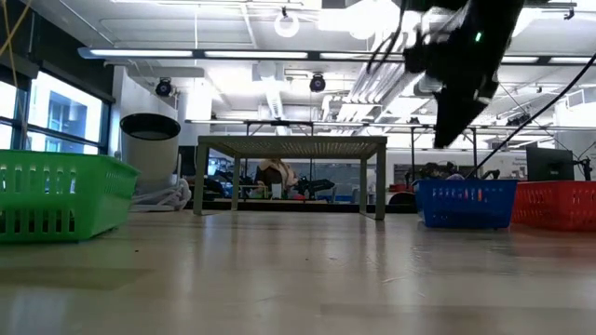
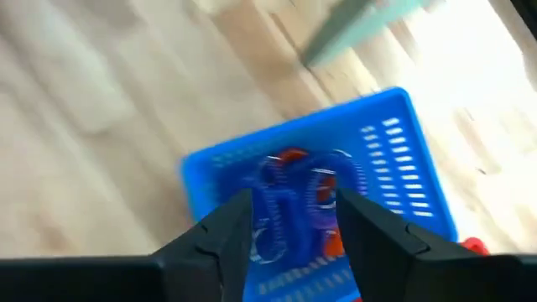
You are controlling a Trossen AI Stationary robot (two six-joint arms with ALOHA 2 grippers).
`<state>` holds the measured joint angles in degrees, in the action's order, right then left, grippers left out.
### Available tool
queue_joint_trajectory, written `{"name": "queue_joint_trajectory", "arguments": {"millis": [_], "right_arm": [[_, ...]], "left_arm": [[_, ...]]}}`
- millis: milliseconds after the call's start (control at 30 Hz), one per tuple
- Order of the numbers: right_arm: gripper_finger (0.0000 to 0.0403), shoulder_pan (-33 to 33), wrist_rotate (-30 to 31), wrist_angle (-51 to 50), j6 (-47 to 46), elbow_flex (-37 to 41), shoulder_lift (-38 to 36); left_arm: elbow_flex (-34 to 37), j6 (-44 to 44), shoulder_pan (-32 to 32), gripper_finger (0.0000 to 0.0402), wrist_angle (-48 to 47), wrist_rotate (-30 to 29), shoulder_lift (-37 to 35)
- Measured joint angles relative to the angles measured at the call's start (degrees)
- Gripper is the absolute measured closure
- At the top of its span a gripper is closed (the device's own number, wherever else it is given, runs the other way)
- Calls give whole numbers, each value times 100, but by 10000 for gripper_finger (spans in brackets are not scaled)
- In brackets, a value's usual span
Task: Pick & Place Office Desk Supplies
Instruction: Put the orange rubber band into the red bin
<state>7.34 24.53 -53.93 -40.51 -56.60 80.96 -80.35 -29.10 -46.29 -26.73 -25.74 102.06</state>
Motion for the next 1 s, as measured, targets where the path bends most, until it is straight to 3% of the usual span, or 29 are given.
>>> {"name": "queue_joint_trajectory", "arguments": {"millis": [167,400,700,800,1000], "right_arm": [[251,634,108,236,-320,-15,-619],[259,2007,997,1103,-148,-13,-1219],[261,3451,2423,2260,433,-13,-843],[261,3588,2850,2619,57,-18,-615],[261,3612,2942,3079,23,-15,-169]], "left_arm": [[-1,26,-70,266,-54,7,0],[-3,234,-60,266,-50,9,0],[-3,219,-32,266,-50,13,0],[-3,215,9,266,-154,13,0],[-3,-315,169,265,-569,366,0]]}}
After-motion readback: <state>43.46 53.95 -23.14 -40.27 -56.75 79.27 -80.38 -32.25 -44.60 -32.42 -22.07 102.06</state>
